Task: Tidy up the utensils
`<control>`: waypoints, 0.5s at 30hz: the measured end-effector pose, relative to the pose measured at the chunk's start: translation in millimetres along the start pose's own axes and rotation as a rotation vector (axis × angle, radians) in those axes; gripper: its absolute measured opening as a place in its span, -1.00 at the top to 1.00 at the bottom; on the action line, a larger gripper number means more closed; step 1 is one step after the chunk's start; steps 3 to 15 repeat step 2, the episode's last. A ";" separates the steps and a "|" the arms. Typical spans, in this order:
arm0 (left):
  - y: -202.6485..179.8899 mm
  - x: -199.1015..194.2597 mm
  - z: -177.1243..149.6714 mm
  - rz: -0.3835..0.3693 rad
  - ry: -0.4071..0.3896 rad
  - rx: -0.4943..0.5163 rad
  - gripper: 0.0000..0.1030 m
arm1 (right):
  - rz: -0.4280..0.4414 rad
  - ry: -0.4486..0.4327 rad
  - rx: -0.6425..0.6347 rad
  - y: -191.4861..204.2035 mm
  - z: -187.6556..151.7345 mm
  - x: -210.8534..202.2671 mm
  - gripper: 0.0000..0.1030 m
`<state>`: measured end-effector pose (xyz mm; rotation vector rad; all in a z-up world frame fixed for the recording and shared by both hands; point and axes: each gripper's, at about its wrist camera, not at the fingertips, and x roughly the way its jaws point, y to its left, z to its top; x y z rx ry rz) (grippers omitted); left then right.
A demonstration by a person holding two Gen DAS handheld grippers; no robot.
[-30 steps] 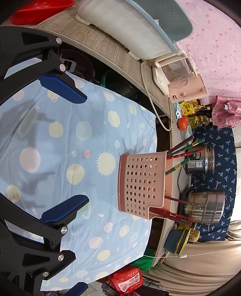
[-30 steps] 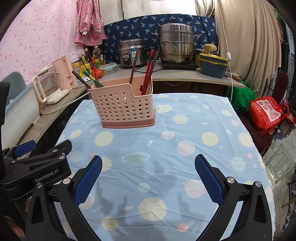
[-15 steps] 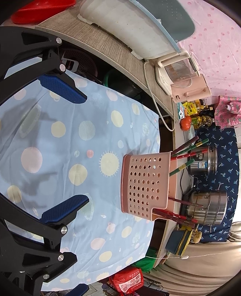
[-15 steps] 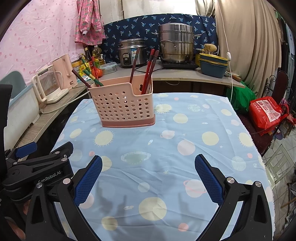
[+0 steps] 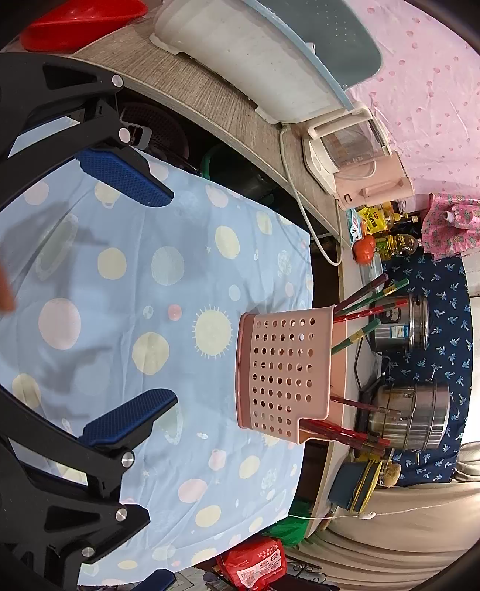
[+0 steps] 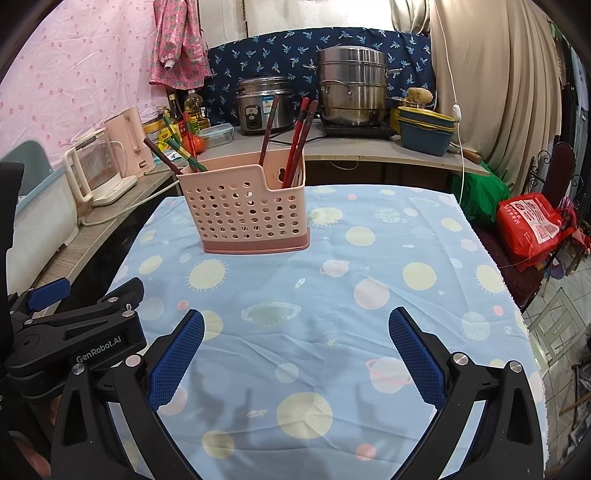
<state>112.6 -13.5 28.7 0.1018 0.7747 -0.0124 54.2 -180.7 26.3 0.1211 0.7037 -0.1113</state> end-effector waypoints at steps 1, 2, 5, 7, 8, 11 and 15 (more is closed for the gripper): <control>0.8 0.4 0.0 -0.002 0.001 -0.002 -0.83 | 0.000 0.000 -0.001 -0.4 -0.2 0.4 -0.88; 0.4 0.5 0.0 -0.003 0.003 -0.002 -0.83 | 0.000 0.000 -0.001 -1.0 -0.7 1.0 -0.88; 0.4 0.5 0.0 -0.003 0.003 -0.002 -0.83 | 0.000 0.000 -0.001 -1.0 -0.7 1.0 -0.88; 0.4 0.5 0.0 -0.003 0.003 -0.002 -0.83 | 0.000 0.000 -0.001 -1.0 -0.7 1.0 -0.88; 0.4 0.5 0.0 -0.003 0.003 -0.002 -0.83 | 0.000 0.000 -0.001 -1.0 -0.7 1.0 -0.88; 0.4 0.5 0.0 -0.003 0.003 -0.002 -0.83 | 0.000 0.000 -0.001 -1.0 -0.7 1.0 -0.88; 0.4 0.5 0.0 -0.003 0.003 -0.002 -0.83 | 0.000 0.000 -0.001 -1.0 -0.7 1.0 -0.88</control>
